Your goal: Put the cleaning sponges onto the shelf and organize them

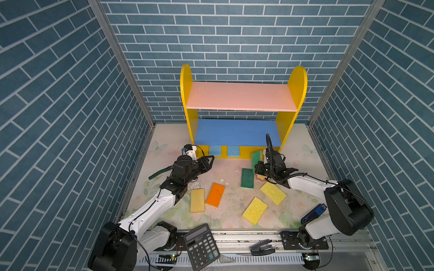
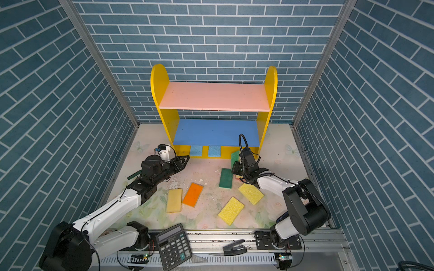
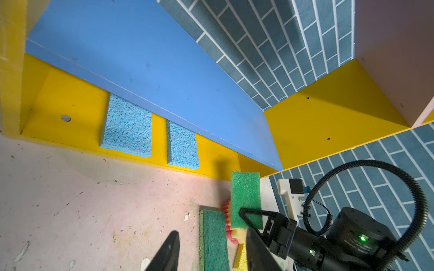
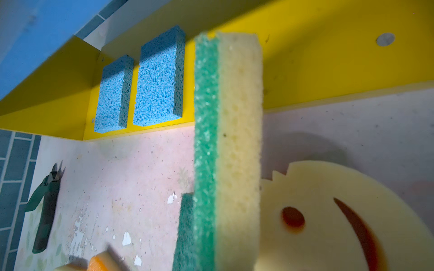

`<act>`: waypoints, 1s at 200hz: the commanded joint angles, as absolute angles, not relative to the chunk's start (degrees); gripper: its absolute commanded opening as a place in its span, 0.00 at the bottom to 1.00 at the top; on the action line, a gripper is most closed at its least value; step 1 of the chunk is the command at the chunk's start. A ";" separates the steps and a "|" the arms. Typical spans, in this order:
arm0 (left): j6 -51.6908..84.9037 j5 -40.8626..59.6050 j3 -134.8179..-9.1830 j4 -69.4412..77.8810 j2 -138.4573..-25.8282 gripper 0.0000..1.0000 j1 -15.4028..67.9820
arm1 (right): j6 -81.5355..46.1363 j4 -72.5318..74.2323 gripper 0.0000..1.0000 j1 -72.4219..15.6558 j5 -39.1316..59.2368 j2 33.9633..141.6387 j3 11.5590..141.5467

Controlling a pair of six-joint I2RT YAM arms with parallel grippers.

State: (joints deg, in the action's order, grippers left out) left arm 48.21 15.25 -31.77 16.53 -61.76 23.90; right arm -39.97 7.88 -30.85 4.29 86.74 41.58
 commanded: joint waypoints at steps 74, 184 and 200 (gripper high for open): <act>46.95 15.03 -31.88 15.07 -61.87 0.47 23.56 | -41.08 13.95 0.00 -30.34 -0.55 91.75 44.21; 47.20 15.65 -32.21 16.70 -63.98 0.47 23.58 | -34.55 4.67 0.00 -26.89 -4.42 82.28 39.05; 47.24 15.73 -32.42 16.76 -64.28 0.47 23.58 | -35.97 6.61 0.00 -26.89 -1.67 83.48 40.58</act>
